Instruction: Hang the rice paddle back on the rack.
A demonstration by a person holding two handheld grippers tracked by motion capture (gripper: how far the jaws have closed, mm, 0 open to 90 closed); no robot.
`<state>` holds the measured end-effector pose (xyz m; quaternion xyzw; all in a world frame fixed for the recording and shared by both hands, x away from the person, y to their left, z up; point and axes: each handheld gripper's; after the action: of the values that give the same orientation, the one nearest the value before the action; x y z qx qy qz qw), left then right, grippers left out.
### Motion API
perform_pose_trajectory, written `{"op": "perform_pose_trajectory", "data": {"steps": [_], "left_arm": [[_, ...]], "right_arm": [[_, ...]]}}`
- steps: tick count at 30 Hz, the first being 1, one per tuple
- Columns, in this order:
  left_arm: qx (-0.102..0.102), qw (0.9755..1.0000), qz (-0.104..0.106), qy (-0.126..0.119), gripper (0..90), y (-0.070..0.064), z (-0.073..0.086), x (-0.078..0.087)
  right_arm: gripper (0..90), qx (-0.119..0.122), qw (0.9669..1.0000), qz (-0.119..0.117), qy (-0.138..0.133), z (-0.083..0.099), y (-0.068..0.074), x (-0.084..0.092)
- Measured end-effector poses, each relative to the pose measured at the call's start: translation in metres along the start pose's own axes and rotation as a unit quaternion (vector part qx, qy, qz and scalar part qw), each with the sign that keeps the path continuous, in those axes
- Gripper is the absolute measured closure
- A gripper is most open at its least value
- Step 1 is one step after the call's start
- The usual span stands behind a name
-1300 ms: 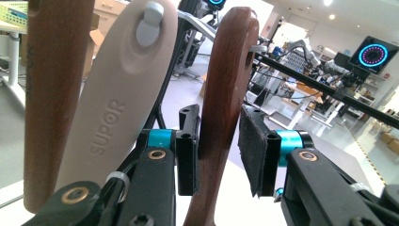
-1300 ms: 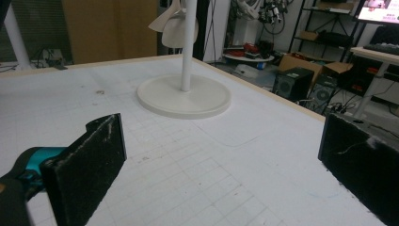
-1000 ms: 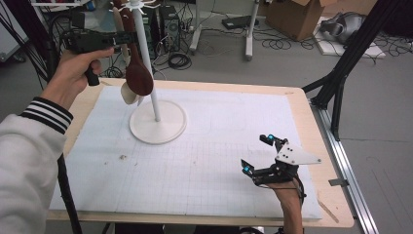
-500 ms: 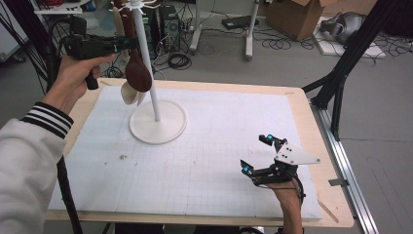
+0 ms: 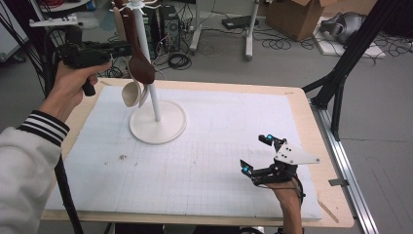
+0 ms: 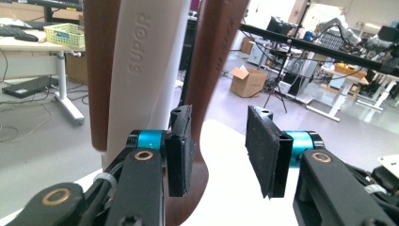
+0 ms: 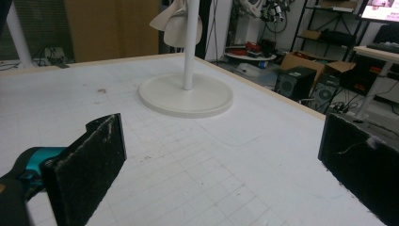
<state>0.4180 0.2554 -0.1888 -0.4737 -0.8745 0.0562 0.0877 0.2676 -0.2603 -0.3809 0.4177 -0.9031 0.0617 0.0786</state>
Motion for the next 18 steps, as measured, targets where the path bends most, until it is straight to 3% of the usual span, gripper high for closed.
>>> {"op": "perform_pose_trajectory", "data": {"steps": [4, 8, 11, 14, 16, 18], "left_arm": [[-0.018, 0.9998, 0.001, -0.004, 60.0, -0.001, 0.005, 0.007], [-0.038, 0.9988, 0.003, -0.031, 59.4, -0.001, 0.014, 0.017], [-0.055, 0.9982, 0.005, -0.024, 54.7, -0.003, 0.021, 0.022], [-0.077, 0.9966, -0.018, -0.022, 40.1, -0.008, 0.031, 0.028], [-0.088, 0.9959, -0.015, -0.012, 38.6, -0.01, 0.037, 0.031], [-0.084, 0.9964, -0.011, 0.001, 30.5, -0.013, 0.046, 0.034]], "right_arm": [[0.5, 0.004, 1.0, 0.001, -0.002, 0.0, -0.001, -0.001], [0.5, -0.002, 1.0, 0.001, 0.001, 0.001, -0.001, -0.001], [0.5, -0.004, 1.0, 0.002, 0.001, 0.001, -0.002, -0.001], [0.5, -0.002, 1.0, 0.002, 0.0, 0.001, -0.002, -0.001], [0.5, -0.003, 1.0, 0.001, 0.001, 0.001, -0.002, -0.002], [0.5, -0.005, 1.0, 0.001, 0.002, 0.001, -0.002, -0.002]]}}
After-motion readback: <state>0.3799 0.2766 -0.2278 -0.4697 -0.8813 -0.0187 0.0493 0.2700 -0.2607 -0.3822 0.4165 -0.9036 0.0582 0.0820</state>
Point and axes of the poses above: each handheld gripper's, and its own axes: x roughly backward along the jaws, z roughly out of its underside, y roughly to its left, and after that the axes turned 2 degrees about -x, right-handed
